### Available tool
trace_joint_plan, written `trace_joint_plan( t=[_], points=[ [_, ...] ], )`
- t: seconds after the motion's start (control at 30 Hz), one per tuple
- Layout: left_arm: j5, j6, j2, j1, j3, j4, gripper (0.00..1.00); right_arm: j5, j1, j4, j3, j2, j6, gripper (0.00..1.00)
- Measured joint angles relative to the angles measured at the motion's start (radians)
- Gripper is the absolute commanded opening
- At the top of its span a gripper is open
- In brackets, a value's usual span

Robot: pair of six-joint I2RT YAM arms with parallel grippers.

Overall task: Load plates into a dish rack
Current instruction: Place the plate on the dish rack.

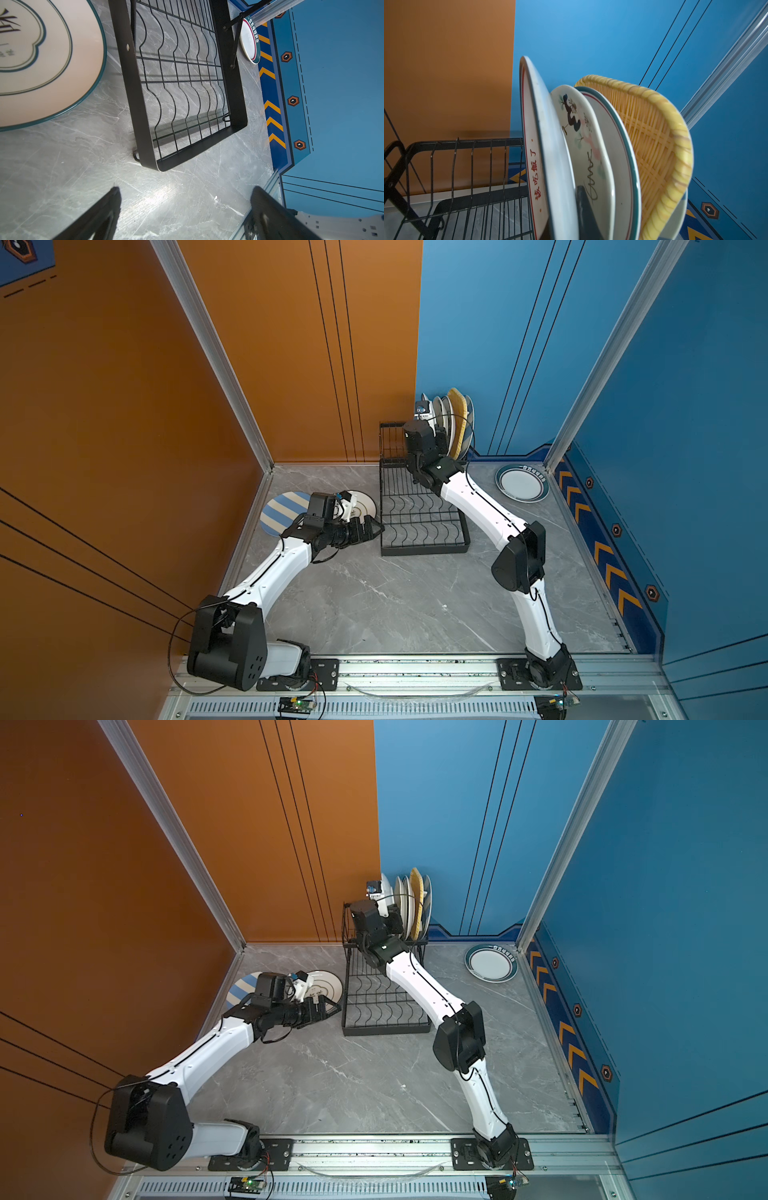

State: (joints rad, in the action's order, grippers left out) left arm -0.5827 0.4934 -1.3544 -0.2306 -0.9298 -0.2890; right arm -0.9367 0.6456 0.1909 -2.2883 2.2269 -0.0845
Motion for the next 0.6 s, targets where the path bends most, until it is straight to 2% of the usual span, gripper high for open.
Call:
trace_joint_plan(
  t=[0.13,0.23,0.37,0.6],
  points=[
    [0.0,0.0,0.0,0.0,0.0,0.0,0.98,0.002,-0.005,0.004,0.0,0.012,0.017,0.11],
    [0.0,0.001,0.0,0.0,0.0,0.0,0.98,0.008,-0.007,0.011,0.0,0.014,0.031,0.27],
    [0.0,0.0,0.0,0.0,0.0,0.0,0.98,0.011,-0.011,0.011,-0.011,0.014,0.038,0.34],
    [0.0,0.001,0.0,0.0,0.0,0.0,0.98,0.017,-0.008,0.017,-0.014,0.013,0.037,0.4]
  ],
)
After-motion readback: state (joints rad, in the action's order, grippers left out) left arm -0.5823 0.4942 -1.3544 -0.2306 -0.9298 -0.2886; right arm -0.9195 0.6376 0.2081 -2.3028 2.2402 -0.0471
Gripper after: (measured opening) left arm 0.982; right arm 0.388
